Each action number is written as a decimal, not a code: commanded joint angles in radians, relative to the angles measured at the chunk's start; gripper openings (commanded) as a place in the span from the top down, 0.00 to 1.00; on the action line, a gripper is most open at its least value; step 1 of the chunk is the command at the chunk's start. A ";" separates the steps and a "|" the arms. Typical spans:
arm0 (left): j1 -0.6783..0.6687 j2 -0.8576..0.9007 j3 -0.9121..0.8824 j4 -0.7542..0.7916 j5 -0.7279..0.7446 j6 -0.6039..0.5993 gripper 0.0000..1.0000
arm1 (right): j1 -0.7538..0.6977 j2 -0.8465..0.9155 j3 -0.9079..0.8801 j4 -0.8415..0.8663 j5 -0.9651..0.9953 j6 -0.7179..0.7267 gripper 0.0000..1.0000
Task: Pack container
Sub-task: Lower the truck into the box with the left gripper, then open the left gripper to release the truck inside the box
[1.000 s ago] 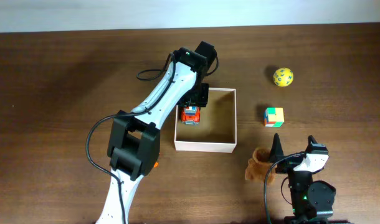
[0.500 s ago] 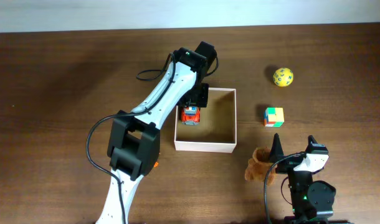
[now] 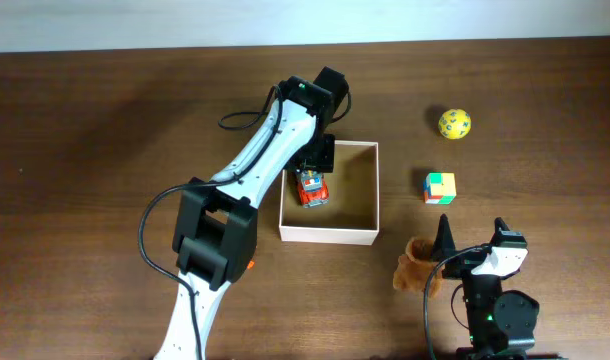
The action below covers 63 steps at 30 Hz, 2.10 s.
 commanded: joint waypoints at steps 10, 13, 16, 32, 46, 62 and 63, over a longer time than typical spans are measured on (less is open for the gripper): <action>-0.008 0.007 0.267 -0.134 -0.065 0.006 0.44 | -0.006 -0.010 -0.009 -0.001 -0.002 0.002 0.01; -0.020 0.007 0.284 -0.139 -0.003 0.044 0.53 | -0.006 -0.010 -0.009 -0.001 -0.002 0.002 0.01; -0.038 0.007 0.282 -0.142 0.115 0.089 0.53 | -0.006 -0.010 -0.009 -0.001 -0.002 0.002 0.01; -0.106 0.007 0.164 -0.146 0.126 0.142 0.54 | -0.006 -0.010 -0.009 -0.001 -0.002 0.002 0.01; -0.106 0.007 -0.037 -0.010 0.128 0.142 0.54 | -0.006 -0.010 -0.009 -0.001 -0.002 0.002 0.01; -0.106 0.007 -0.037 -0.061 -0.012 0.142 0.53 | -0.006 -0.010 -0.009 -0.001 -0.002 0.002 0.01; -0.106 0.007 -0.037 -0.061 -0.015 0.141 0.53 | -0.006 -0.010 -0.009 -0.001 -0.002 0.002 0.01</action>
